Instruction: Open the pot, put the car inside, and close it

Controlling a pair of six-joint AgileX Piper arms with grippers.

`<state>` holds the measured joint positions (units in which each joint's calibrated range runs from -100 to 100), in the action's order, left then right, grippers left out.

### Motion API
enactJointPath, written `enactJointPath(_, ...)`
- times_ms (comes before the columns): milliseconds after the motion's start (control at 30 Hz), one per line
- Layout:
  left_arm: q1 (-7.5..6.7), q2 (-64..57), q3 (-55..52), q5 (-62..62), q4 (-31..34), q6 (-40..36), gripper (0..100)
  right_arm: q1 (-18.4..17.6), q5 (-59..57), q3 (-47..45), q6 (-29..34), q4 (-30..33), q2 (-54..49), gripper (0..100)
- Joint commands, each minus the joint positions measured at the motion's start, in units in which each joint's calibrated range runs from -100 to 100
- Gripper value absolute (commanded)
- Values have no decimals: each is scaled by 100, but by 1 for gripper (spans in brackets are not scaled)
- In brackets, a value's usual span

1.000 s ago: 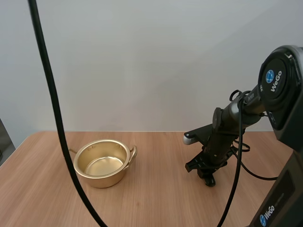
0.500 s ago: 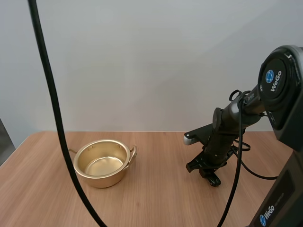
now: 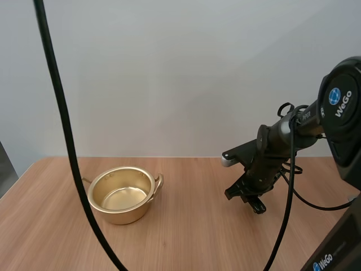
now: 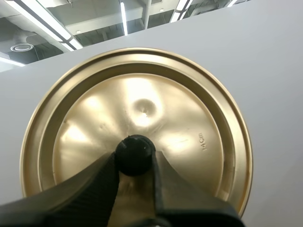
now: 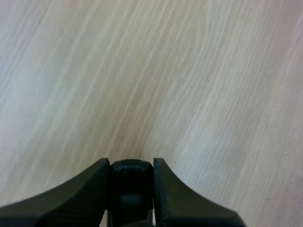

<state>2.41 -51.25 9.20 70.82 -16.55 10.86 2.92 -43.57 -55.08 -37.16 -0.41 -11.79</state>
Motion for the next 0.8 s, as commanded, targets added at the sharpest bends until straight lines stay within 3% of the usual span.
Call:
enactJointPath(0, 2, 12, 4, 4, -8, 2, 0, -2, 106, 17, 5, -38, -329, 0)
enactJointPath(233, 2, 12, 4, 4, -8, 2, 0, -2, -458, 569, -42, -330, -1151, 0)
enactJointPath(767, 2, 11, 4, 58, -8, 10, 0, -2, -3989, 2750, -1711, -3566, -1968, 0)
